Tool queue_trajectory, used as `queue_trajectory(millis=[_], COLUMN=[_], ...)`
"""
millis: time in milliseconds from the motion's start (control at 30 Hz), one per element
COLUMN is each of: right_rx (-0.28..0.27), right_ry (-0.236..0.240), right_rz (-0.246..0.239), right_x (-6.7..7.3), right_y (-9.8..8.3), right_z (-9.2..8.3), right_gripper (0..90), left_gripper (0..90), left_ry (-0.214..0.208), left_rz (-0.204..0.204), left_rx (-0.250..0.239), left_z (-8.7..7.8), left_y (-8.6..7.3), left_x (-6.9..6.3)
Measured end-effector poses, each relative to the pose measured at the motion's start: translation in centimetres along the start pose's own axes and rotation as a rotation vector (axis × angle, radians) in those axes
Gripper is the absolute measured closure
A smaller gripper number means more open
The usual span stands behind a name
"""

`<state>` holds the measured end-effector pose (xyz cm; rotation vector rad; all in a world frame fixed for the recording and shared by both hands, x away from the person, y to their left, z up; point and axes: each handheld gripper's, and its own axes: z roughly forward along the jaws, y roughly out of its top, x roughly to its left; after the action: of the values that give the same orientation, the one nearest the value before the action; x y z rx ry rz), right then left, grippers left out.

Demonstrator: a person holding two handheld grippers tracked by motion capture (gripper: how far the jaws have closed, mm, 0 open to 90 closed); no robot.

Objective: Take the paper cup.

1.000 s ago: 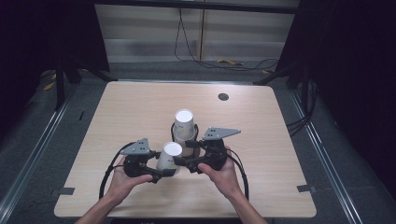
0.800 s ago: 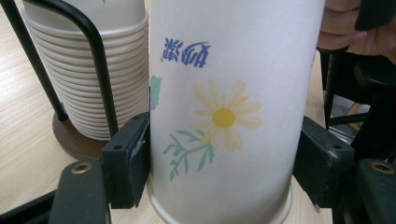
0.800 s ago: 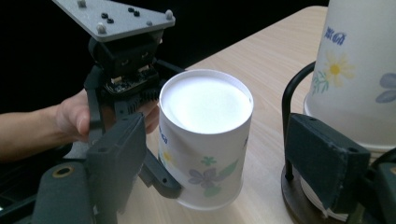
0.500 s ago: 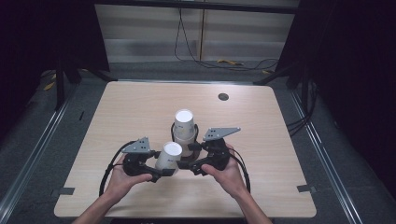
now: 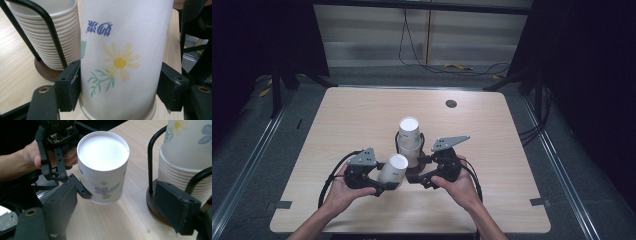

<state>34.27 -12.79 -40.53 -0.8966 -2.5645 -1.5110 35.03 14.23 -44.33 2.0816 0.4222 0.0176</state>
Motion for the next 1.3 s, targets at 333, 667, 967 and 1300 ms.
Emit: queue_trajectory(millis=[333, 667, 967, 1300], right_rx=[0.062, 0.129, 0.156, 0.189], right_ry=[0.008, 0.047, 0.022, -0.012], right_rz=[0.005, 0.016, 0.018, 0.006], right_x=[-0.6, -1.0, -1.0, -1.0], right_y=[-0.1, -0.1, -0.2, -0.2], right_z=[-0.3, 0.1, 0.0, 0.2], right_gripper=[24.3, 26.0, 19.0, 15.9], left_gripper=[30.1, 30.4, 30.6, 30.7], left_ry=[0.017, 0.026, 0.025, 0.028], left_rz=[0.045, 0.100, 0.137, 0.167], left_rx=[0.019, 0.069, 0.111, 0.153], left_z=[-0.3, 0.0, 0.2, 0.3], left_y=[1.1, 1.7, 1.8, 2.4], left_x=[0.1, 0.0, -0.2, 0.0])
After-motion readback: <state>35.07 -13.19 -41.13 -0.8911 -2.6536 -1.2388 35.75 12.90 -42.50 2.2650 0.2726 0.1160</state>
